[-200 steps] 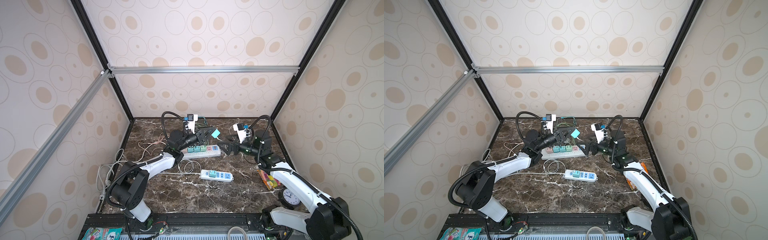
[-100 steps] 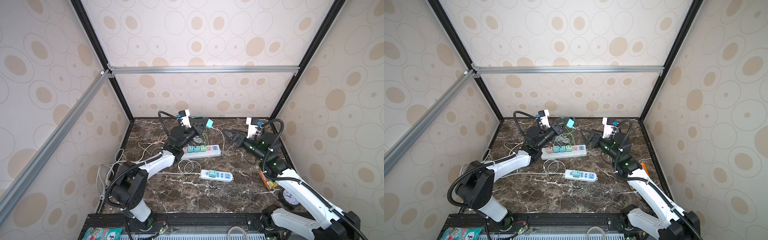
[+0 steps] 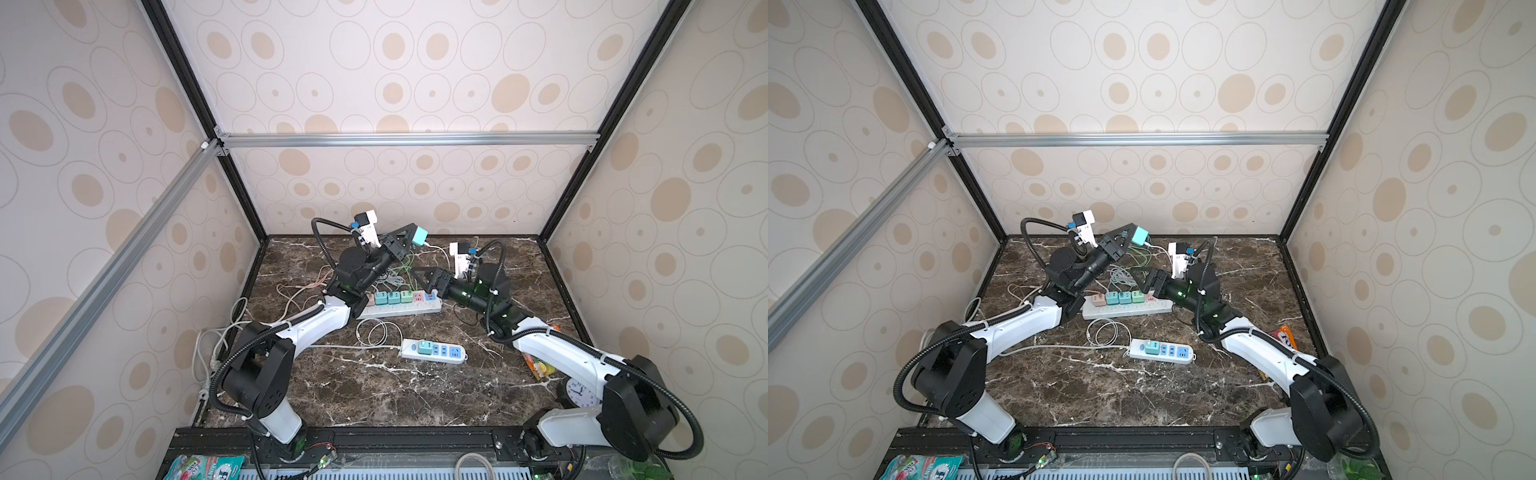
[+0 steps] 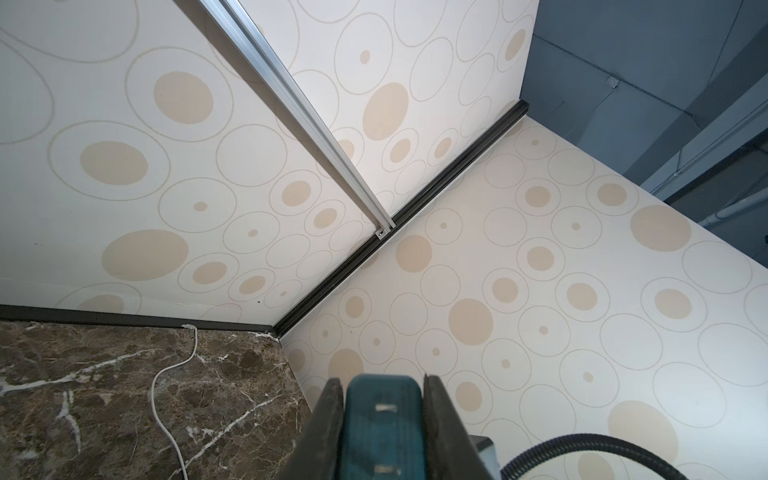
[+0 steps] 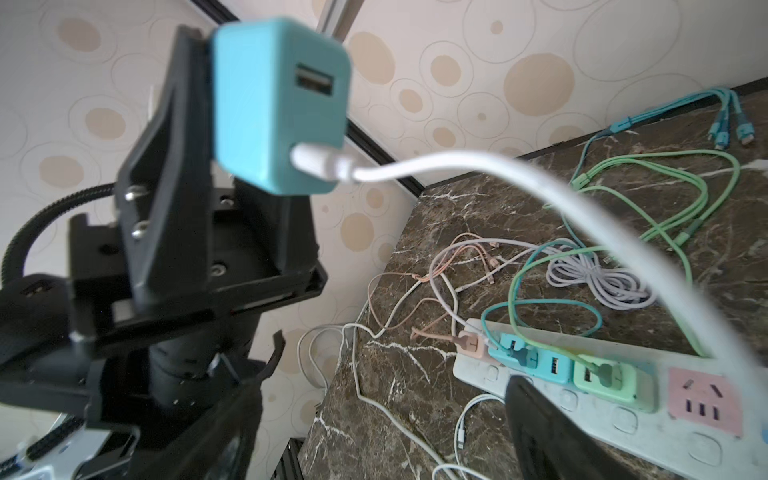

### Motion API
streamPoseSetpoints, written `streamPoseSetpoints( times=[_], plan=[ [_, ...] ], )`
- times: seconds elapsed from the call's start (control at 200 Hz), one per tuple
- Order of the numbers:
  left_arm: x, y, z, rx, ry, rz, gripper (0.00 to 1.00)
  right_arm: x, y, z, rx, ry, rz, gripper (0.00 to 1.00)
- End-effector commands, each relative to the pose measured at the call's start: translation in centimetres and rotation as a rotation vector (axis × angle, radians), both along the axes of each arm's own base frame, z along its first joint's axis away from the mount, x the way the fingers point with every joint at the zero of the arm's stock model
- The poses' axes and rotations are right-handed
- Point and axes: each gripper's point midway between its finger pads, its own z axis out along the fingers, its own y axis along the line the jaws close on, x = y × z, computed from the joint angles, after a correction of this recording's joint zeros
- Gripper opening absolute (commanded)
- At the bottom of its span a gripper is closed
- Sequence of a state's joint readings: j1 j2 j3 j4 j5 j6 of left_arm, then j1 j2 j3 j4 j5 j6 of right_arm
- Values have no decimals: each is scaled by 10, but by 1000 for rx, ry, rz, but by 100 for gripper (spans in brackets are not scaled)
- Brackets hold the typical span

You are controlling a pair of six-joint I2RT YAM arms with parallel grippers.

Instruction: Insert the plug

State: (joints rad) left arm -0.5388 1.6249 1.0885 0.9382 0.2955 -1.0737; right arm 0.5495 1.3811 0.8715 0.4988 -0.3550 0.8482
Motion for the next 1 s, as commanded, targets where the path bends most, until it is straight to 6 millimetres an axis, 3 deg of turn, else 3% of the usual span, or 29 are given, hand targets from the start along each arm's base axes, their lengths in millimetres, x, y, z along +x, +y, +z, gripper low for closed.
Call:
streamPoseSetpoints(
  times=[0.0,0.28,0.45,0.69,0.855,0.995],
  plan=[
    [-13,10,30,-81,-65,-28,0,11,1,29,108,-37,-35,92],
    [-25,20,27,-149,-49,-78,0,34,-18,33,234,10,-76,93],
    [-29,21,23,-149,-38,-100,0,37,-17,45,282,-47,-48,91],
    [-28,23,18,-151,-20,-129,0,11,-1,85,260,-228,126,86],
    [-23,41,15,-168,-13,-97,0,4,-1,84,229,-251,147,87],
    [-28,35,16,-174,-16,-148,0,7,7,89,251,-220,187,86]
  ],
)
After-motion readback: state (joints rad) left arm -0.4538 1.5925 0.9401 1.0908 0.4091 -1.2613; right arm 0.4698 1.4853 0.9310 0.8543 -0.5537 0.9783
